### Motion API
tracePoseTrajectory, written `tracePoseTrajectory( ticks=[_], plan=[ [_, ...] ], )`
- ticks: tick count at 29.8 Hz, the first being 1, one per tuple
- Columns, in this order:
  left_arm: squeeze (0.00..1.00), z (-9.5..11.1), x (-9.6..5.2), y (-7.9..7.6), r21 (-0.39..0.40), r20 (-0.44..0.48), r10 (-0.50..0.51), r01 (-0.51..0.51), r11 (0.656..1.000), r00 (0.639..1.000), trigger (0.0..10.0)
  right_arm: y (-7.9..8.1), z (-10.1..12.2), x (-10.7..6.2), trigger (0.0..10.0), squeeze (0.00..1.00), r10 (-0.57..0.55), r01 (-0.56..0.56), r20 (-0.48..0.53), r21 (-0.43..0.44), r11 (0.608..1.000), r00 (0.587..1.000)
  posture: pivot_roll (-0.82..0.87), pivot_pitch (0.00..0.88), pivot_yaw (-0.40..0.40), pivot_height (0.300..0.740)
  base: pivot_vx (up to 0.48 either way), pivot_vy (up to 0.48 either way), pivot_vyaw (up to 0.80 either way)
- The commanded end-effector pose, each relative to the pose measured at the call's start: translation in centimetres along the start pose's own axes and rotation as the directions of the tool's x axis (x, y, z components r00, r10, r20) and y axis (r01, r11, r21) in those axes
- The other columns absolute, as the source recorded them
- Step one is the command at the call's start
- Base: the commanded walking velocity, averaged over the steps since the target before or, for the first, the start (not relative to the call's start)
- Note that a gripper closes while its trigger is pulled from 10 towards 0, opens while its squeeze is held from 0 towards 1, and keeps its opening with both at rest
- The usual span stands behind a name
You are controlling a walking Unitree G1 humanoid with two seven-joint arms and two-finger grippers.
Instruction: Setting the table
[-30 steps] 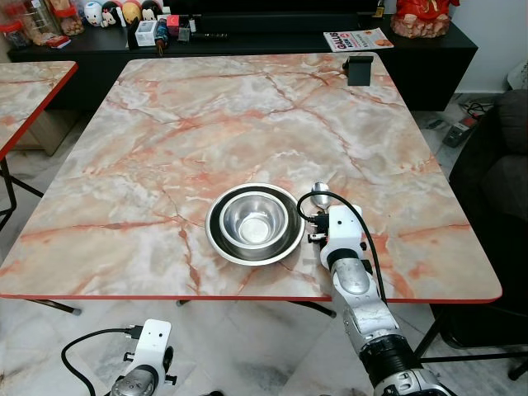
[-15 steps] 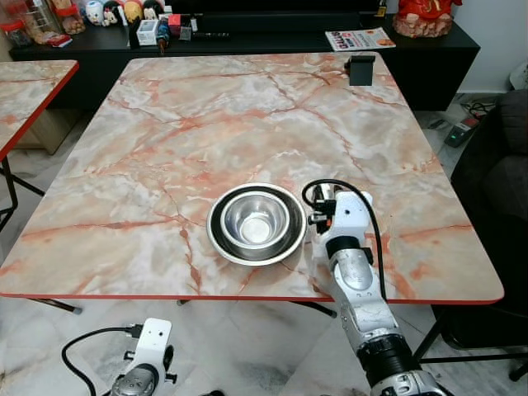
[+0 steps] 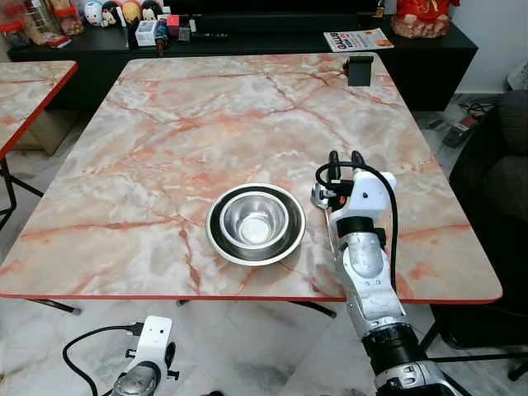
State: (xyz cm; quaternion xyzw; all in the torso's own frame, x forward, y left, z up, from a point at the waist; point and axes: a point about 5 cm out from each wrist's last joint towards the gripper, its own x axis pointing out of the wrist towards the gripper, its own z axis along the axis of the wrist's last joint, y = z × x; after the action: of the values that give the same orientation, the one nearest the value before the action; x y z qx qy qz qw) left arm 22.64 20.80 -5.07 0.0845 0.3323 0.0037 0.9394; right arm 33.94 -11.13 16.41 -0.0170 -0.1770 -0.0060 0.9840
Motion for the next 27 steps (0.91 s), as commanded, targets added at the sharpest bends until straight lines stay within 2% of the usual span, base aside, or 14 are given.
tracePoseTrajectory(
  ticks=[1, 27],
  plan=[
    [0.0, -0.23, -0.07, 0.05, -0.017, -0.006, 0.019, -0.019, 1.0, 1.0, 10.0, 0.07, 0.08, 0.06, 10.0, 0.0, 0.003, -0.003, 0.008, -0.003, 1.0, 1.0, 0.0, 0.119, 0.011, 0.74, 0.0, 0.0, 0.0],
    [0.0, -0.51, -0.18, -0.15, -0.01, -0.008, 0.019, -0.019, 1.0, 1.0, 10.0, 0.69, 0.11, 0.25, 10.0, 0.0, 0.041, -0.041, 0.014, 0.007, 0.999, 0.999, 0.0, 0.063, -0.004, 0.74, 0.0, 0.465, 0.0]
  ],
)
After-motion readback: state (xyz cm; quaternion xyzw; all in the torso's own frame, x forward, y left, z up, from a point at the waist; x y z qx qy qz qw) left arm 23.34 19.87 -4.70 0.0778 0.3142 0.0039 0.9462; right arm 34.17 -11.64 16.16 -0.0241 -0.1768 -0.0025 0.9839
